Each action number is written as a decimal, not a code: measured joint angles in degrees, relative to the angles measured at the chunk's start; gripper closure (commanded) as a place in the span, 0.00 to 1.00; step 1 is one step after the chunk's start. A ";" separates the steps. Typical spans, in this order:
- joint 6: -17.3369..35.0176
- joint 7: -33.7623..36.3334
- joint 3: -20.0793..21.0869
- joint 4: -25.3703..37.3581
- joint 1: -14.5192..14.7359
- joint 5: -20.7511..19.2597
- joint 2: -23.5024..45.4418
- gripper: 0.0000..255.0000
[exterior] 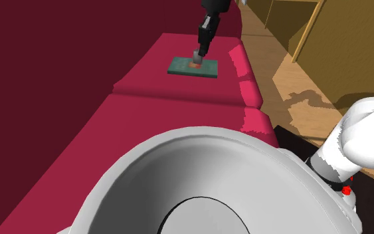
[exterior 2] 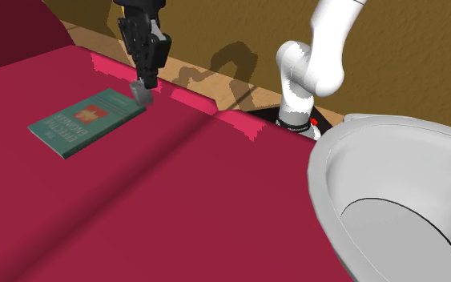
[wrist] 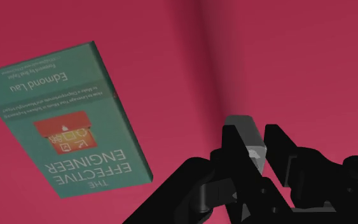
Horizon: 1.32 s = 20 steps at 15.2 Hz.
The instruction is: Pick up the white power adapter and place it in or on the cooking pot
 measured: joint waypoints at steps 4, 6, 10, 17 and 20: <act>-3.14 0.10 -0.13 3.65 -0.12 -0.19 0.53 1.00; -4.61 0.30 -0.09 5.74 -0.16 -0.33 1.15 1.00; -7.66 0.42 -0.17 9.41 -0.25 -0.51 1.77 1.00; -11.07 2.90 1.26 12.03 0.59 -0.24 0.81 1.00; -12.43 6.29 3.44 11.47 1.86 0.48 -1.40 1.00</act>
